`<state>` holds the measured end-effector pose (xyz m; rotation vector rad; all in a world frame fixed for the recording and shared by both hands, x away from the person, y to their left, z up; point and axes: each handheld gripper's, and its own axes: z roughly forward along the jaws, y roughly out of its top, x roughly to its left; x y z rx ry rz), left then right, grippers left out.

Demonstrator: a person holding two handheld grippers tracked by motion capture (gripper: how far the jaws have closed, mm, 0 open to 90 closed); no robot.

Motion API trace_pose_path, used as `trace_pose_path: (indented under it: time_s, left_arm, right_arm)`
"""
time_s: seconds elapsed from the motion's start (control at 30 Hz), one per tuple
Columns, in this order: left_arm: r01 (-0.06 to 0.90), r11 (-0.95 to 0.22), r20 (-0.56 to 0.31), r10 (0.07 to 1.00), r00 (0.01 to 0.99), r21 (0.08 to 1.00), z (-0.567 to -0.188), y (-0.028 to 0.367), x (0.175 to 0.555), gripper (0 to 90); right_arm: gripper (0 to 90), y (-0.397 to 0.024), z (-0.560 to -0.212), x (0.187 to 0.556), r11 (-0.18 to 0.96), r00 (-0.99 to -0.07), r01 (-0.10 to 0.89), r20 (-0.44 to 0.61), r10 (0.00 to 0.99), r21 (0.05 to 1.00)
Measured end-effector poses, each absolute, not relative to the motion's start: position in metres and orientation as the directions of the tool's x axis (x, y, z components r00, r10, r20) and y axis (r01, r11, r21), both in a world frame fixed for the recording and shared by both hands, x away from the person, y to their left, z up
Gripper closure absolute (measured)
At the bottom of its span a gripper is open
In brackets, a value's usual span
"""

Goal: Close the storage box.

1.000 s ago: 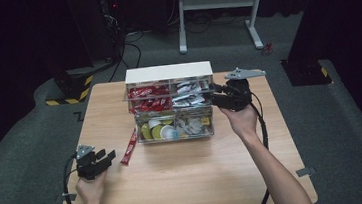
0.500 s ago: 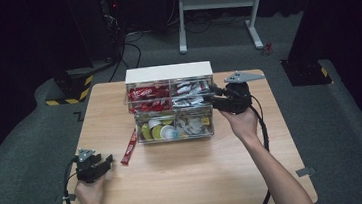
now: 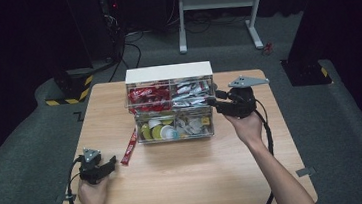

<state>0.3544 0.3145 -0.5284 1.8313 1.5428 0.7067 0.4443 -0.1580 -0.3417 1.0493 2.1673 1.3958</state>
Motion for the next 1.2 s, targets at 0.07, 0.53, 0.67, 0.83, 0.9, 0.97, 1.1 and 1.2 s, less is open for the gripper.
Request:
trace_pose_path:
  time_s: [0.07, 0.53, 0.67, 0.83, 0.9, 0.97, 1.1, 1.2]
  left_arm:
    - [0.645, -0.113, 0.002, 0.986, 0.169, 0.756, -0.528, 0.314, 0.354, 38.1]
    - [0.648, -0.110, 0.000, 0.986, 0.167, 0.754, -0.528, 0.313, 0.354, 37.5]
    - [0.648, -0.111, 0.002, 0.986, 0.168, 0.754, -0.528, 0.313, 0.354, 37.5]
    - [0.647, -0.112, 0.003, 0.986, 0.167, 0.754, -0.528, 0.313, 0.354, 37.5]
    - [0.647, -0.112, 0.003, 0.986, 0.167, 0.754, -0.528, 0.313, 0.354, 37.4]
    - [0.647, -0.113, 0.004, 0.986, 0.167, 0.755, -0.528, 0.313, 0.354, 37.4]
    - [0.647, -0.112, 0.003, 0.986, 0.167, 0.754, -0.528, 0.313, 0.354, 37.4]
    - [0.646, -0.112, 0.004, 0.986, 0.167, 0.755, -0.528, 0.312, 0.353, 37.4]
  right_arm:
    - [56.0, -0.164, -0.344, 0.442, 0.237, -0.653, 0.395, 0.090, 0.752, 0.887]
    - [56.4, -0.188, -0.326, 0.431, 0.152, -0.631, 0.343, 0.107, 0.768, 0.927]
    - [55.6, -0.172, -0.325, 0.437, 0.196, -0.654, 0.347, 0.087, 0.752, 0.917]
    - [55.3, -0.170, -0.329, 0.441, 0.189, -0.660, 0.365, 0.111, 0.743, 0.912]
    - [54.7, -0.170, -0.330, 0.442, 0.191, -0.661, 0.376, 0.118, 0.741, 0.907]
    - [54.7, -0.171, -0.333, 0.444, 0.182, -0.662, 0.380, 0.129, 0.738, 0.907]
    - [54.7, -0.176, -0.335, 0.443, 0.167, -0.660, 0.373, 0.134, 0.739, 0.913]
    - [54.9, -0.183, -0.333, 0.435, 0.153, -0.654, 0.345, 0.119, 0.747, 0.926]
